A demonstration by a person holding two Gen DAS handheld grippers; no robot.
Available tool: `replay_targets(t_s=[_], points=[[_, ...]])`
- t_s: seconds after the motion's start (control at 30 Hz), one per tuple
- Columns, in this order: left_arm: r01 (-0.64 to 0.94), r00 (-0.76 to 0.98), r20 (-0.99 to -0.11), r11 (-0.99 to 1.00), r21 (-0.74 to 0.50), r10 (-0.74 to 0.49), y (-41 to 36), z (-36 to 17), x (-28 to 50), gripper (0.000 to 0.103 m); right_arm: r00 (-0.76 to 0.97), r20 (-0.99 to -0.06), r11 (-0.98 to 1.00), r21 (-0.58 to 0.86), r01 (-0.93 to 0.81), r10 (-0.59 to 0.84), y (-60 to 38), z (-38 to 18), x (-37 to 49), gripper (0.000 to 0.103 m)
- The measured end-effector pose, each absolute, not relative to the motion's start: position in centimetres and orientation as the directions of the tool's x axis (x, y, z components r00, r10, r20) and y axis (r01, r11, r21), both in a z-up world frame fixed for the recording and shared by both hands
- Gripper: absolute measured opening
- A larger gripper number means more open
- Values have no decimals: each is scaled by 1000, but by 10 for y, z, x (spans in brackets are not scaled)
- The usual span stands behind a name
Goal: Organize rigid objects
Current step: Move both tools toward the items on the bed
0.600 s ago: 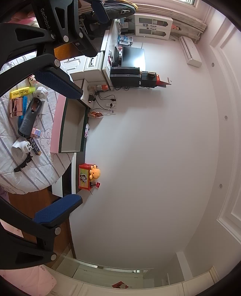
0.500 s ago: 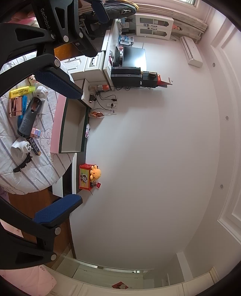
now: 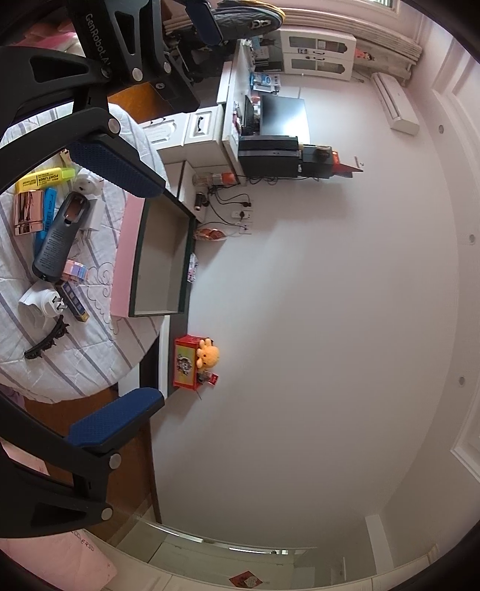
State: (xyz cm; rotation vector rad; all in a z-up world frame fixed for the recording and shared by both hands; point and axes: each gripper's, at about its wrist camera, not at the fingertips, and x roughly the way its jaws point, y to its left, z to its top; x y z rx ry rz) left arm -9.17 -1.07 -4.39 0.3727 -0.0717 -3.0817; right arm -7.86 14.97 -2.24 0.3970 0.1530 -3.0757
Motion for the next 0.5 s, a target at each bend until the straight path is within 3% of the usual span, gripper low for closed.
replay_targets(t_s=[0.5], points=[[16,-949,-313,-997,72,-38,-1,-77,-135,103,-942,-335,-996,-73,44,-17,156,-50,-118,103]])
